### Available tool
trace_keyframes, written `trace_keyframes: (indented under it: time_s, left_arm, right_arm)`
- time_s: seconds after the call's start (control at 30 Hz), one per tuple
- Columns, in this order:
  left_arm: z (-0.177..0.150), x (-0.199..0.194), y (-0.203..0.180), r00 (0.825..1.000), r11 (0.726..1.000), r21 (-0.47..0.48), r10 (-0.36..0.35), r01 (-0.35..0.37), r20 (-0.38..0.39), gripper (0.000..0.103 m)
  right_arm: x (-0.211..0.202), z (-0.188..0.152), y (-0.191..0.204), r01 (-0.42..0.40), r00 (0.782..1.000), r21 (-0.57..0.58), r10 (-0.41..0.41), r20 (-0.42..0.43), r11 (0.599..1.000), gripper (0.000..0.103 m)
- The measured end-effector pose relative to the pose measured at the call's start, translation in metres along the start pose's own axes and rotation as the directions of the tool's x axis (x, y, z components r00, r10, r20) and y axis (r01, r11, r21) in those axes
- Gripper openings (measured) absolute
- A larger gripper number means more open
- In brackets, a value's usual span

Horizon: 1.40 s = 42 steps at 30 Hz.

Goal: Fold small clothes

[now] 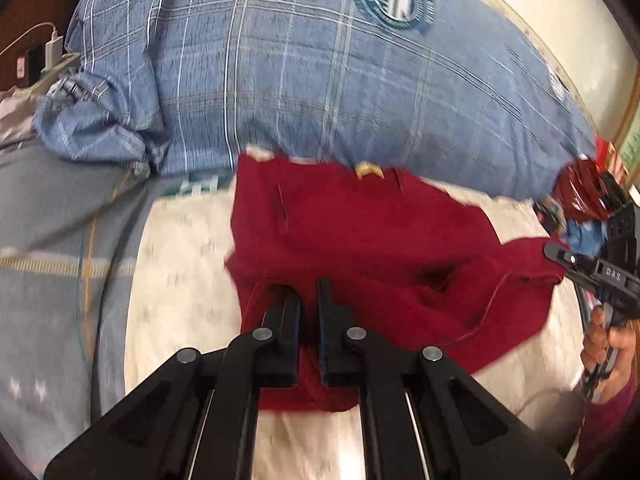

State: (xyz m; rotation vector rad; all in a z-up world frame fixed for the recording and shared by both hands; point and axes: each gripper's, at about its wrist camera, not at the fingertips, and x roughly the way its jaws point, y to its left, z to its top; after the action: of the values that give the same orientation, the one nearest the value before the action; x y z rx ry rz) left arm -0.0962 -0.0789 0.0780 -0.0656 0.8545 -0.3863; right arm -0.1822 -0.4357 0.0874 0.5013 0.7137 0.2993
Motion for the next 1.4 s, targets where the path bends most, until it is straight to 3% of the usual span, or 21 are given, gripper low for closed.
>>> trace_keyframes:
  time_s: [0.2,0.3,0.4,0.5,0.57,0.63,0.67,0.73,0.8,0.87,0.97,1.07,1.13,1.27,1.4]
  left_arm:
    - [0.044,0.047,0.010,0.999,0.999,-0.041,0.031,-0.031,0.007,0.005]
    - [0.061,0.080,0.021,0.999,0.997,-0.077,0.022,-0.024,-0.029,0.005]
    - [0.071,0.110,0.034,0.998,0.991,-0.135,-0.018,0.009,-0.060,0.006]
    - [0.078,0.120,0.045,0.994,0.982,-0.183,-0.067,0.051,-0.084,0.012]
    - [0.080,0.114,0.044,0.991,0.981,-0.176,-0.102,0.085,-0.089,0.028]
    - [0.081,0.103,0.041,0.993,0.984,-0.153,-0.105,0.095,-0.060,0.073]
    - [0.081,0.091,0.041,0.998,0.988,-0.145,-0.055,0.053,-0.009,0.079]
    - [0.083,0.079,0.040,0.997,0.988,-0.146,-0.039,0.049,0.065,0.083]
    - [0.084,0.079,0.039,0.998,0.987,-0.147,-0.052,0.057,0.042,0.083]
    - [0.084,0.087,0.034,0.999,0.989,-0.146,-0.035,0.038,0.022,0.083]
    - [0.083,0.112,0.023,0.997,0.991,-0.112,0.070,-0.071,-0.019,0.083]
    - [0.082,0.138,0.022,0.984,0.981,-0.086,0.166,-0.171,-0.066,0.083]
    - [0.081,0.152,0.026,0.968,0.969,-0.061,0.235,-0.241,-0.094,0.083]
    - [0.080,0.171,0.033,0.961,0.965,-0.061,0.247,-0.256,-0.126,0.083]
    - [0.080,0.166,0.036,0.964,0.965,-0.081,0.239,-0.249,-0.120,0.083]
  right_arm:
    - [0.046,0.051,-0.022,0.060,0.998,0.034,-0.060,0.022,0.998,0.011]
    - [0.074,0.068,-0.038,0.099,0.995,0.057,-0.100,0.010,0.993,0.011]
    - [0.112,0.079,-0.059,0.145,0.989,0.092,-0.140,-0.054,0.985,0.016]
    - [0.124,0.087,-0.072,0.156,0.986,0.126,-0.147,-0.080,0.980,0.027]
    - [0.110,0.089,-0.075,0.106,0.994,0.164,-0.100,-0.042,0.981,0.037]
    - [0.094,0.089,-0.070,0.119,0.993,0.151,-0.121,0.002,0.981,0.065]
    - [0.085,0.088,-0.066,0.160,0.986,0.132,-0.165,0.031,0.978,0.065]
    - [0.069,0.087,-0.061,0.191,0.977,0.092,-0.198,0.076,0.977,0.062]
    - [0.070,0.086,-0.053,0.187,0.979,0.051,-0.190,0.067,0.981,0.052]
    - [0.085,0.080,-0.034,0.223,0.975,-0.066,-0.223,0.014,0.973,0.043]
    - [0.115,0.079,-0.019,0.270,0.961,-0.167,-0.277,-0.019,0.948,0.038]
    - [0.146,0.089,-0.030,0.338,0.938,-0.161,-0.346,-0.025,0.927,0.036]
    - [0.168,0.099,-0.054,0.425,0.901,-0.110,-0.431,-0.040,0.898,0.036]
    - [0.196,0.102,-0.085,0.460,0.881,-0.063,-0.464,-0.095,0.886,0.036]
    - [0.186,0.104,-0.073,0.461,0.881,-0.087,-0.467,-0.074,0.883,0.039]
